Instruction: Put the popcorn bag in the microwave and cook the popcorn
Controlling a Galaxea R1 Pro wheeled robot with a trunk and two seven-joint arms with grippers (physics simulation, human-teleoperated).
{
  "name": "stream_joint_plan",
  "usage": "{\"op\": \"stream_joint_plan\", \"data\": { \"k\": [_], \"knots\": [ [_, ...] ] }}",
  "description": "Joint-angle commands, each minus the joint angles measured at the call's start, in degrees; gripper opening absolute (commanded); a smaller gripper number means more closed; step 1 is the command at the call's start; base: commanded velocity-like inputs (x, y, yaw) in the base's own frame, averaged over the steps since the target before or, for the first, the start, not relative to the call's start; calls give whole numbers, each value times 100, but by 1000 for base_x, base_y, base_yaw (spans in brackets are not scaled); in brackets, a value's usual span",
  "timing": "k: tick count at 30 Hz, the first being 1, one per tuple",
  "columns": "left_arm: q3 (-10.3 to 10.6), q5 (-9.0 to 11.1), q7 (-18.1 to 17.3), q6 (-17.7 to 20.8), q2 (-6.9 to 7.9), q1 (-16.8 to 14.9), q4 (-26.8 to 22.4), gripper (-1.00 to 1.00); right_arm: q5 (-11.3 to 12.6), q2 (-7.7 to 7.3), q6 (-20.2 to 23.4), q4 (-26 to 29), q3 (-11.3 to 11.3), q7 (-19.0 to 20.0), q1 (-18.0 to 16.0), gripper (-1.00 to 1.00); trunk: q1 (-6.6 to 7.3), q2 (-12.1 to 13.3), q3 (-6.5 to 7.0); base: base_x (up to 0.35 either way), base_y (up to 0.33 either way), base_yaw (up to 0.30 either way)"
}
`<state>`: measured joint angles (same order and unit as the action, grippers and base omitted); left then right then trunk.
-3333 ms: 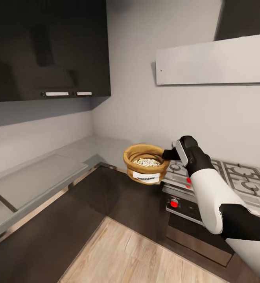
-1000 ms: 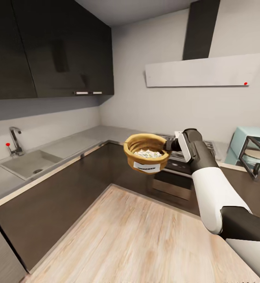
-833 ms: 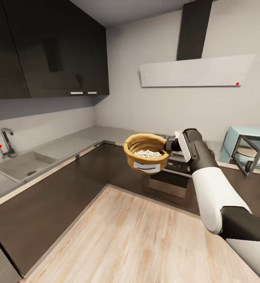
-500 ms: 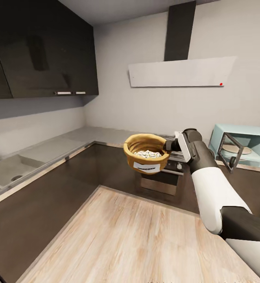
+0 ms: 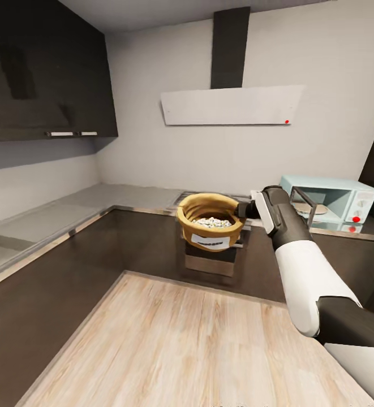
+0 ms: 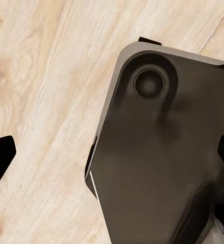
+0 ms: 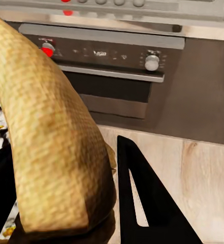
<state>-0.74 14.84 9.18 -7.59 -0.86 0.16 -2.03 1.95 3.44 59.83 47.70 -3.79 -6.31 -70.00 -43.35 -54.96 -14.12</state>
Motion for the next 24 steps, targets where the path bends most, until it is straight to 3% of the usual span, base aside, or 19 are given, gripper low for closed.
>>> {"op": "stream_joint_plan", "data": {
  "k": [1, 17, 24],
  "knots": [
    [-5, 19, 14, -13, -2, 2, -8, 100, 29, 3, 17, -6, -16, -37, -5, -100, -1, -5, -7, 0, 0, -242],
    [-6, 19, 7, -5, -2, 2, -16, 100, 30, -10, 17, -24, -12, -37, -5, -100, -1, -5, -7, 0, 0, -242],
    [-6, 19, 5, -5, -2, 2, -14, 100, 33, -10, 17, -24, -15, -37, -5, -100, -1, -5, -7, 0, 0, -47]
  ]
}}
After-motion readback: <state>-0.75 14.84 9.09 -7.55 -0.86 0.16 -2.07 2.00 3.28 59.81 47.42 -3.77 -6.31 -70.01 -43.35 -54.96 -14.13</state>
